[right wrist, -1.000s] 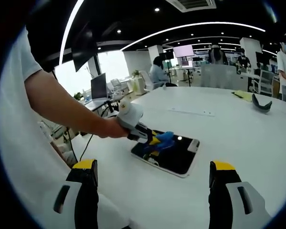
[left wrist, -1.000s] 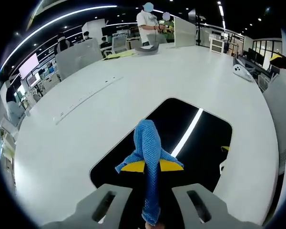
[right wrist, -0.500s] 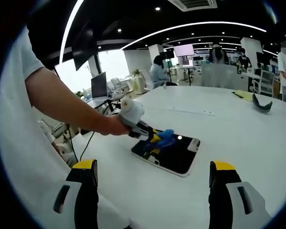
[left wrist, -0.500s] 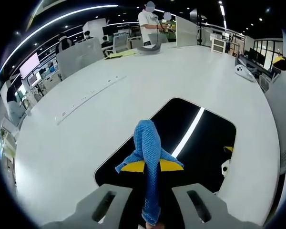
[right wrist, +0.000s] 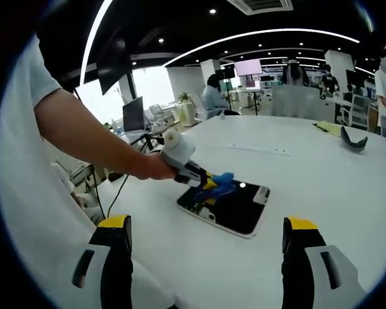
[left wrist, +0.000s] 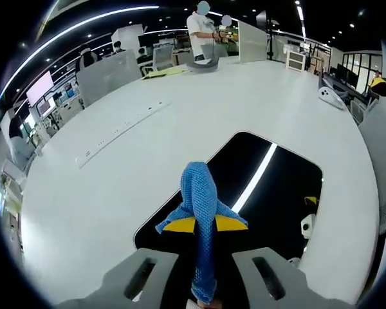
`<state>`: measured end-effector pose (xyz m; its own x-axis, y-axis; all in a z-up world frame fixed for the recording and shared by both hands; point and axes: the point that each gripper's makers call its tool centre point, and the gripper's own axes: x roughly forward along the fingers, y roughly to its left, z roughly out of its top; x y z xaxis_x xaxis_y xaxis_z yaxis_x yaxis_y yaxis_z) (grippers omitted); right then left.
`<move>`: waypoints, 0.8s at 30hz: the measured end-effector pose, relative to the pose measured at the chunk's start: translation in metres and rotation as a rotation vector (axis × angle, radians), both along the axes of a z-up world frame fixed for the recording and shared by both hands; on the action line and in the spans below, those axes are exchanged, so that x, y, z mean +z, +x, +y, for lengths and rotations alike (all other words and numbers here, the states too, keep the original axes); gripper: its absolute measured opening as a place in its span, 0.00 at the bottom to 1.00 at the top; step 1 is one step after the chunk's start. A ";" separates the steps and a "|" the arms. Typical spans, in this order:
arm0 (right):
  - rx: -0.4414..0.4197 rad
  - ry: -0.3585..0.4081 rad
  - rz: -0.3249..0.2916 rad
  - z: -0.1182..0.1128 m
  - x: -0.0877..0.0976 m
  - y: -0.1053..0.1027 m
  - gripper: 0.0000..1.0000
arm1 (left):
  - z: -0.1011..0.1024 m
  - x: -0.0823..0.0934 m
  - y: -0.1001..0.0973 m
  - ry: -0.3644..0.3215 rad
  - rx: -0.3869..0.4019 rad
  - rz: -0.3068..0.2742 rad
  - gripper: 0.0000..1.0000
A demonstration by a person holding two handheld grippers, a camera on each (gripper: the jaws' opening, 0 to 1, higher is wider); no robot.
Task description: Wipe the mirror surface with the cleaning cloth until all visible marks leave the cleaned area.
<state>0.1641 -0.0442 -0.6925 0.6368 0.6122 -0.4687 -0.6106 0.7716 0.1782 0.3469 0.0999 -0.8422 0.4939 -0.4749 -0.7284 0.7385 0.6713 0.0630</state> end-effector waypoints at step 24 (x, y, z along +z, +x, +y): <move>0.010 -0.008 0.009 0.001 -0.002 -0.001 0.97 | 0.008 0.000 0.012 0.006 0.027 0.006 0.06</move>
